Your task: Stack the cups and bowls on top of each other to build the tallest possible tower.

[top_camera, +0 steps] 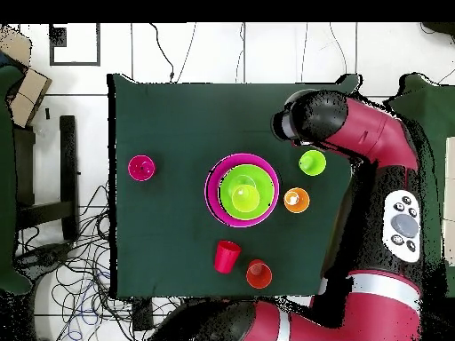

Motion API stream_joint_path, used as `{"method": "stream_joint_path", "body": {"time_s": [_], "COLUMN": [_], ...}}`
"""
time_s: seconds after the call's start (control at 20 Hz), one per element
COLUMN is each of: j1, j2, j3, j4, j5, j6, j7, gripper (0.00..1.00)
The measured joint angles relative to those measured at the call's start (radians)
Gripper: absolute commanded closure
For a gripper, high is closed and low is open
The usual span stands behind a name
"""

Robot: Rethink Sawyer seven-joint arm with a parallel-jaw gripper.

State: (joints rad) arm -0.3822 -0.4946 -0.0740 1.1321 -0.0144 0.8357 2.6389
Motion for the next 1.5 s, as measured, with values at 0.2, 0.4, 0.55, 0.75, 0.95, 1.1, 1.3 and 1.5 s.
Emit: {"method": "stream_joint_path", "body": {"time_s": [0.2, 0.4, 0.55, 0.75, 0.95, 1.1, 1.3, 1.5], "j1": [-0.004, -0.009, -0.013, -0.021, -0.035, -0.047, -0.06, -0.075], "j2": [0.005, 0.014, 0.021, 0.029, 0.037, 0.038, 0.04, 0.044], "j3": [0.01, 0.021, 0.027, 0.034, 0.044, 0.052, 0.062, 0.082], "j4": [0.0, 0.005, 0.009, 0.009, 0.012, 0.017, 0.021, 0.022], "j5": [0.0, -0.008, -0.023, -0.043, -0.067, -0.083, -0.099, -0.118], "j6": [-0.021, -0.054, -0.067, -0.074, -0.089, -0.1, -0.107, -0.114], "j7": [0.0, 0.0, 0.0, 0.0, 0.0, 0.0, 0.0, 0.0], "gripper": [0.0, 0.0, 0.0, 0.0, 0.0, 0.0, 0.0, 0.0]}}
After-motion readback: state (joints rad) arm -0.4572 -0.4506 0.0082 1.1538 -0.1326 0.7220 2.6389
